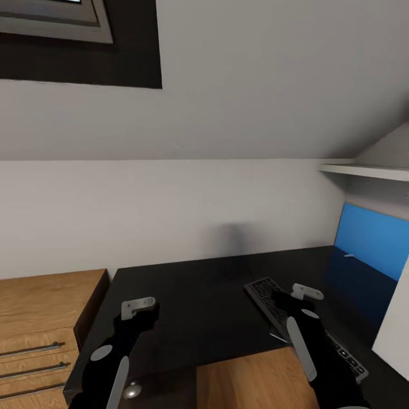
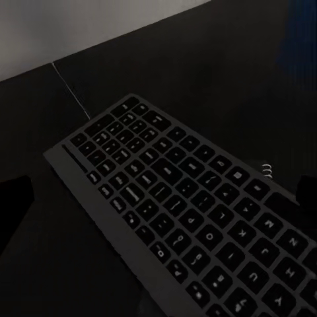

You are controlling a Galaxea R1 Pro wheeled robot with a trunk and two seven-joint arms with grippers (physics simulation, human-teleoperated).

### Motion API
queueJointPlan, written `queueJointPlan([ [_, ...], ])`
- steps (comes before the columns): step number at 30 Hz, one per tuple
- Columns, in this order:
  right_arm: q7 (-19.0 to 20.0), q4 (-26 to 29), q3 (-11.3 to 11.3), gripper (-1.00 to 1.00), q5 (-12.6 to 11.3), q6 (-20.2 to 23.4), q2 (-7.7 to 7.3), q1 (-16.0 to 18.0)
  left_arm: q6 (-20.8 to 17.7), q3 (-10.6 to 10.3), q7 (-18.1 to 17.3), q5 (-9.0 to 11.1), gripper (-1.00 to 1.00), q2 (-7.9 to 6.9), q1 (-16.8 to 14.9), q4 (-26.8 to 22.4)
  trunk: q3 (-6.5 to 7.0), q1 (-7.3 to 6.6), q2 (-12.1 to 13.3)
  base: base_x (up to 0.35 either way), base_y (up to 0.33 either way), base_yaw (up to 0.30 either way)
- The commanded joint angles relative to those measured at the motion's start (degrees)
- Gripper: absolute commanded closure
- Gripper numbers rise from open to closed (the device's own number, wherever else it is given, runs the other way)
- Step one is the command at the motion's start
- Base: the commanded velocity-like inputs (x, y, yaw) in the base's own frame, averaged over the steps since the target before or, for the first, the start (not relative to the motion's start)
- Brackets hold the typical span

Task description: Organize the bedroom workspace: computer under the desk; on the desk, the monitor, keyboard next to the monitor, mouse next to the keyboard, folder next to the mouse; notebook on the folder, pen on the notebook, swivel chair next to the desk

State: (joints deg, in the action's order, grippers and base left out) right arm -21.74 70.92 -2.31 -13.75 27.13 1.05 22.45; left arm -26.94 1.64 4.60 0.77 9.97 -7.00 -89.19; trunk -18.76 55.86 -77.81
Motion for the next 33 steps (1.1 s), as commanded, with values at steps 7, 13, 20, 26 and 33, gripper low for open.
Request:
queueJointPlan([
  [7, -0.2, 0.01, -0.06, -1.0, -0.89, 0.12, -2.35, 0.05, -0.31, 0.06, 0.15, 0.14, -1.0, 0.03, -0.03, -1.35, -0.08, 0.0, -0.04, 0.006, 0.0, -0.06],
  [13, 0.22, -1.43, -0.55, -1.0, -1.02, 0.12, -3.67, 0.05, -0.31, 0.11, 0.16, 0.19, -1.0, 0.03, -0.03, -1.89, -0.08, 0.0, -0.04, 0.001, 0.0, -0.007],
  [20, 1.69, -6.83, -3.64, -1.0, -1.94, -0.02, -6.73, 0.3, -0.34, 0.09, 0.17, 0.2, -1.0, 0.03, -0.03, -2.03, -0.08, 0.0, -0.04, 0.0, 0.0, -0.001],
  [26, 4.9, -11.2, -4.4, -1.0, -2.24, -2.09, -9.0, 0.6, -0.38, 0.04, 0.18, 0.2, -1.0, 0.03, -0.03, -2.04, -0.08, 0.0, -0.04, 0.0, 0.0, 0.0],
  [33, 6.47, -15.2, -5.8, -1.0, -2.49, -3.06, -10.56, 1.87, -0.39, -0.12, 0.2, 0.18, -1.0, 0.03, -0.03, -2.04, -0.08, 0.0, -0.04, 0.0, 0.0, 0.0],
])
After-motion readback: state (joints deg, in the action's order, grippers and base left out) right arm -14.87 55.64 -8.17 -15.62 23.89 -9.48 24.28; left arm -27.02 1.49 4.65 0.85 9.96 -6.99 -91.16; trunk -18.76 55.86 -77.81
